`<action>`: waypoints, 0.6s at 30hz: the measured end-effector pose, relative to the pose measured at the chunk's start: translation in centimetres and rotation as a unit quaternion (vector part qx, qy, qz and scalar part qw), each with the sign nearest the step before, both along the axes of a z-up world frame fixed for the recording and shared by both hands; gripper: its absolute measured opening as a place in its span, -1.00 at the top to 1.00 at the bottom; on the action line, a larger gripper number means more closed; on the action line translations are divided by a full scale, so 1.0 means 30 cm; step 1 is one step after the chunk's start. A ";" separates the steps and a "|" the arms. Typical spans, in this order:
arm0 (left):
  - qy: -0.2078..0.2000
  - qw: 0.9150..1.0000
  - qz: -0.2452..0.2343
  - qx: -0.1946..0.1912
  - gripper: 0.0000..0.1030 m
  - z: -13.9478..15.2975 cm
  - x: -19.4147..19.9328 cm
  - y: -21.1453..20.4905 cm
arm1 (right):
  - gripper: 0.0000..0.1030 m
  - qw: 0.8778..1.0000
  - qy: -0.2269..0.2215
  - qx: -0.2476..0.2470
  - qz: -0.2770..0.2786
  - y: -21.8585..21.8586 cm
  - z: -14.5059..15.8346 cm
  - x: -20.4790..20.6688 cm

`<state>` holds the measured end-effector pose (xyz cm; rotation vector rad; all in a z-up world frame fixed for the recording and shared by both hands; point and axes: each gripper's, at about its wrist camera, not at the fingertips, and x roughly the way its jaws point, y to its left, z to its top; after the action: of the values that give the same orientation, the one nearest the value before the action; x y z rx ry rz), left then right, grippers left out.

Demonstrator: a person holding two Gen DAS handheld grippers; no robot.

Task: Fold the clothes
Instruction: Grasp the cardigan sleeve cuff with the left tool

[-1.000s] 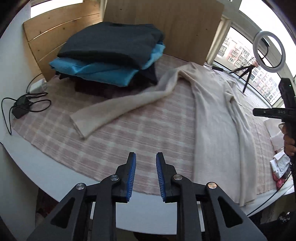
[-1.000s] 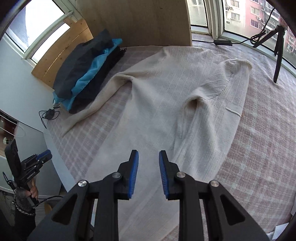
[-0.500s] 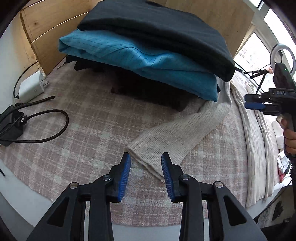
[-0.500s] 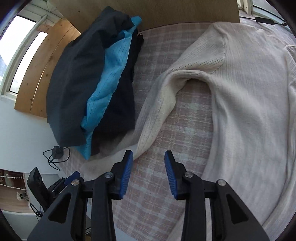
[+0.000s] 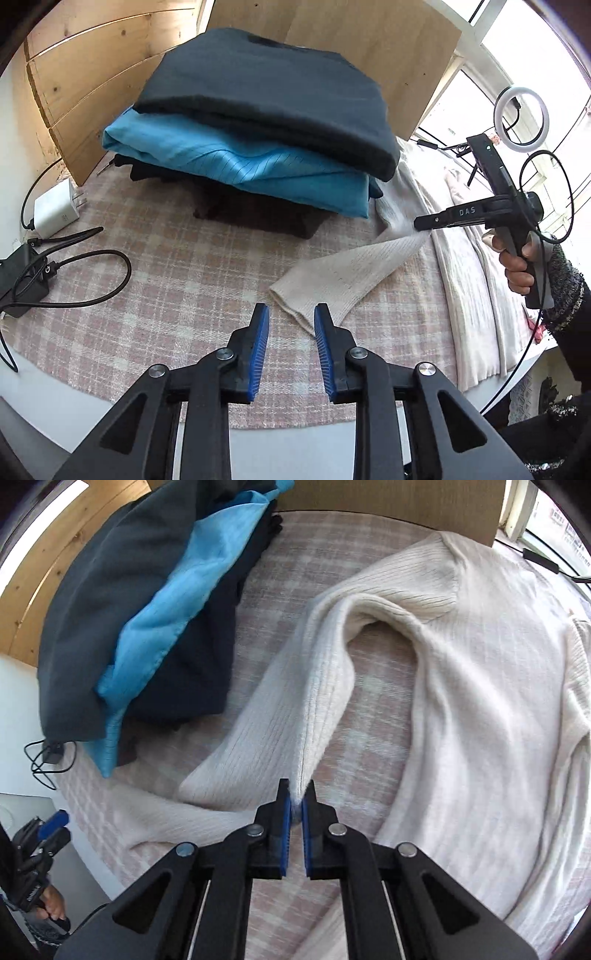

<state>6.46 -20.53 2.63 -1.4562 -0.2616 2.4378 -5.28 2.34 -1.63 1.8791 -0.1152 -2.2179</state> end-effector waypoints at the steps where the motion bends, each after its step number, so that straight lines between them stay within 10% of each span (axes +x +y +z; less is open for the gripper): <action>1: 0.001 1.000 -0.004 -0.007 0.36 -0.001 -0.004 0.011 | 0.89 1.000 -0.003 -0.009 -0.003 0.003 0.002 0.000; 14: -0.031 0.999 0.001 -0.043 0.55 -0.143 -0.153 0.122 | 0.88 1.000 -0.003 -0.003 0.025 -0.039 -0.035 0.065; 15: -0.027 0.999 0.013 -0.030 0.87 -0.144 -0.154 0.121 | 0.88 1.000 -0.011 -0.008 0.023 -0.032 -0.039 0.067; 18: -0.015 0.999 0.026 0.033 0.92 -0.116 -0.122 0.113 | 0.86 0.999 -0.035 -0.025 0.017 -0.001 -0.024 0.074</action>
<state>2.79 -17.14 -0.84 -1.4775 -0.3857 2.4245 -3.05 2.31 -2.36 1.9197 -0.1482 -2.1083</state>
